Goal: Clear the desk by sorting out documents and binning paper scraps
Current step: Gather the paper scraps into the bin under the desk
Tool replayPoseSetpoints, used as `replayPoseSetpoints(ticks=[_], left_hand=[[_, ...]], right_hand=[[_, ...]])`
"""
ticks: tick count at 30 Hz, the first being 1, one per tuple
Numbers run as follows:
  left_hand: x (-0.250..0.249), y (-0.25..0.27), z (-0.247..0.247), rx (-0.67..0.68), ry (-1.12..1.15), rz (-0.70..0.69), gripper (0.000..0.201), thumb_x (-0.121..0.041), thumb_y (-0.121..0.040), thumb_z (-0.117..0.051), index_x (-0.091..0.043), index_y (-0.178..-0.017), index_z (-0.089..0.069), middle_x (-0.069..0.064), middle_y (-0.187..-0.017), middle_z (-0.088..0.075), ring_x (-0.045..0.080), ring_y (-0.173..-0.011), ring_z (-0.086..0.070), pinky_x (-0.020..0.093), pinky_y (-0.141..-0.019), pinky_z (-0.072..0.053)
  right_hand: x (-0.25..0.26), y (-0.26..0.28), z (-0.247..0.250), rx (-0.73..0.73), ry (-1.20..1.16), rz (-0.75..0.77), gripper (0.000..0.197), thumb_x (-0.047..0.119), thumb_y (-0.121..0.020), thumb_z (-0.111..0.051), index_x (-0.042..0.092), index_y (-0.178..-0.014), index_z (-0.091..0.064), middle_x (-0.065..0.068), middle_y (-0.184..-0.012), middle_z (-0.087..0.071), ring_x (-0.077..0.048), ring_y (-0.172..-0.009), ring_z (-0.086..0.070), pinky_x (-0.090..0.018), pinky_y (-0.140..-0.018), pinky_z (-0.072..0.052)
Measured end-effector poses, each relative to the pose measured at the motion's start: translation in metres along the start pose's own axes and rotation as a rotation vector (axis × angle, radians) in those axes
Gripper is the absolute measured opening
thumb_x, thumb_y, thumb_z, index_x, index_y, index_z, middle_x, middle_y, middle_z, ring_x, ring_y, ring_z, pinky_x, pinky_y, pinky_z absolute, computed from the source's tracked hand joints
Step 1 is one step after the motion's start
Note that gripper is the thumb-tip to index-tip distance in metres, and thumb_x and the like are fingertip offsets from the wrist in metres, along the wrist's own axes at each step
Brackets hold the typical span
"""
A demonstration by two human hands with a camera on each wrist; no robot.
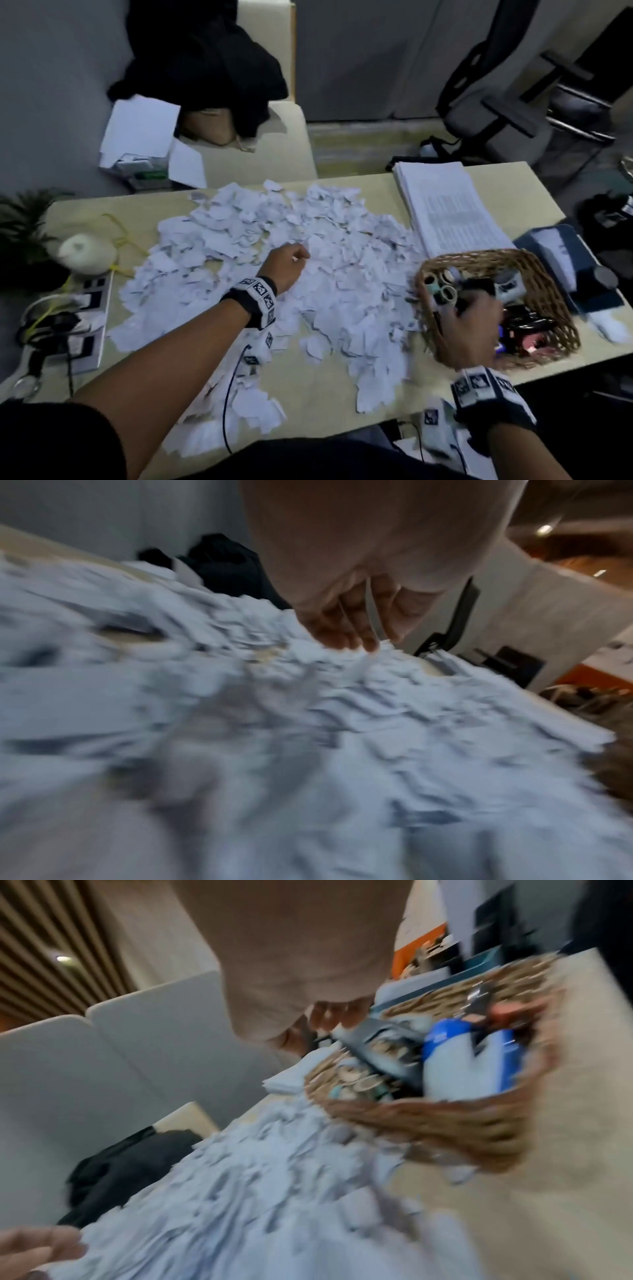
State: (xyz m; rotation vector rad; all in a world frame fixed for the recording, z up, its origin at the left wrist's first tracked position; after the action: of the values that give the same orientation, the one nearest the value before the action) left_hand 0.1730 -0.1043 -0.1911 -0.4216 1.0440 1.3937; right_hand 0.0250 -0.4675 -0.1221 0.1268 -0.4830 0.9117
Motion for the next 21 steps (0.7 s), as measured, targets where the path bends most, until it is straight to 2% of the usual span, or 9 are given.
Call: replayPoseSetpoints(ticks=[2,4,7,10,12,14,16,18,21], left_hand=[[0.02,0.004,0.027,-0.095,-0.157,-0.027,0.011,-0.015,-0.094,-0.055,-0.017,-0.099,-0.065,0.007,-0.116,-0.058,0.027,-0.113,-0.052,0.04,-0.094,-0.046],[0.032,0.008,0.042,-0.152,-0.332,-0.068,0.015,-0.022,-0.092,-0.059,-0.019,-0.105,-0.065,0.004,-0.125,-0.054,0.029,-0.123,-0.042,0.042,-0.1,-0.039],[0.049,0.013,0.045,-0.131,-0.466,-0.021,0.039,-0.043,-0.087,-0.063,-0.029,-0.123,-0.059,0.0,-0.147,-0.04,0.026,-0.136,-0.032,0.043,-0.108,-0.028],[0.069,0.019,0.028,-0.009,-0.486,0.094,0.072,-0.065,-0.078,-0.061,-0.039,-0.141,-0.038,-0.002,-0.16,-0.016,0.023,-0.146,-0.014,0.054,-0.115,-0.018],[0.079,0.026,0.012,0.06,-0.467,0.159,0.088,-0.074,-0.073,-0.06,-0.044,-0.147,-0.022,-0.005,-0.162,0.0,0.024,-0.149,-0.001,0.059,-0.114,-0.012],[0.083,0.031,-0.001,0.07,-0.498,0.178,0.097,-0.079,-0.069,-0.057,-0.047,-0.148,-0.011,-0.006,-0.161,0.01,0.024,-0.149,0.006,0.06,-0.115,-0.011],[0.083,0.031,-0.01,0.044,-0.52,0.157,0.101,-0.081,-0.067,-0.057,-0.048,-0.148,-0.008,-0.004,-0.161,0.012,0.023,-0.149,0.008,0.059,-0.116,-0.011],[0.08,0.028,-0.013,-0.005,-0.544,0.123,0.101,-0.08,-0.066,-0.059,-0.047,-0.148,-0.01,-0.002,-0.162,0.008,0.022,-0.149,0.003,0.057,-0.116,-0.014],[0.08,0.019,-0.012,-0.065,-0.569,0.096,0.097,-0.077,-0.069,-0.06,-0.04,-0.149,-0.018,0.002,-0.162,0.002,0.022,-0.148,-0.004,0.051,-0.116,-0.019]], right_hand=[[0.064,-0.001,-0.048,0.211,-0.026,0.202,0.022,0.027,-0.081,-0.059,0.008,-0.094,-0.06,-0.017,-0.102,-0.056,-0.035,-0.094,-0.053,-0.037,-0.077,-0.042],[0.113,0.008,-0.096,0.433,-0.015,0.304,0.023,0.018,-0.084,-0.061,0.01,-0.105,-0.061,-0.014,-0.115,-0.052,-0.032,-0.105,-0.053,-0.037,-0.085,-0.044],[0.157,0.023,-0.15,0.66,0.096,0.403,0.036,0.026,-0.087,-0.062,0.014,-0.121,-0.058,-0.014,-0.13,-0.044,-0.033,-0.121,-0.045,-0.039,-0.098,-0.041],[0.18,0.026,-0.179,0.744,0.185,0.484,0.056,0.04,-0.082,-0.068,0.023,-0.132,-0.051,-0.01,-0.144,-0.035,-0.034,-0.131,-0.037,-0.045,-0.104,-0.039],[0.195,0.027,-0.193,0.762,0.225,0.582,0.074,0.048,-0.077,-0.072,0.029,-0.141,-0.041,-0.009,-0.154,-0.023,-0.034,-0.14,-0.025,-0.05,-0.107,-0.035],[0.209,0.027,-0.206,0.777,0.239,0.672,0.093,0.057,-0.072,-0.074,0.034,-0.149,-0.026,-0.007,-0.159,-0.01,-0.034,-0.146,-0.011,-0.059,-0.11,-0.028],[0.217,0.027,-0.224,0.829,0.262,0.721,0.111,0.068,-0.066,-0.073,0.039,-0.152,-0.009,-0.003,-0.161,0.003,-0.035,-0.148,0.002,-0.069,-0.109,-0.02],[0.224,0.031,-0.242,0.893,0.306,0.77,0.124,0.078,-0.059,-0.07,0.043,-0.151,0.005,-0.002,-0.161,0.014,-0.039,-0.147,0.011,-0.074,-0.106,-0.017],[0.231,0.042,-0.266,0.95,0.395,0.902,0.124,0.087,-0.055,-0.062,0.046,-0.151,0.006,-0.001,-0.161,0.018,-0.042,-0.146,0.014,-0.078,-0.103,-0.014]])
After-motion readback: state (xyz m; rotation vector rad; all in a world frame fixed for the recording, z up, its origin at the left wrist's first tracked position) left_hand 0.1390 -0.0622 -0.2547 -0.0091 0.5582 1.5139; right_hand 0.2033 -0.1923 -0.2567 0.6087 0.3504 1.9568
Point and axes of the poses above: each hand's wrist, its own y-axis away from the middle knuckle, its own z-axis out of the back of the hand, x = y × z, the point moved 10 cm from there along -y, towards the middle knuckle
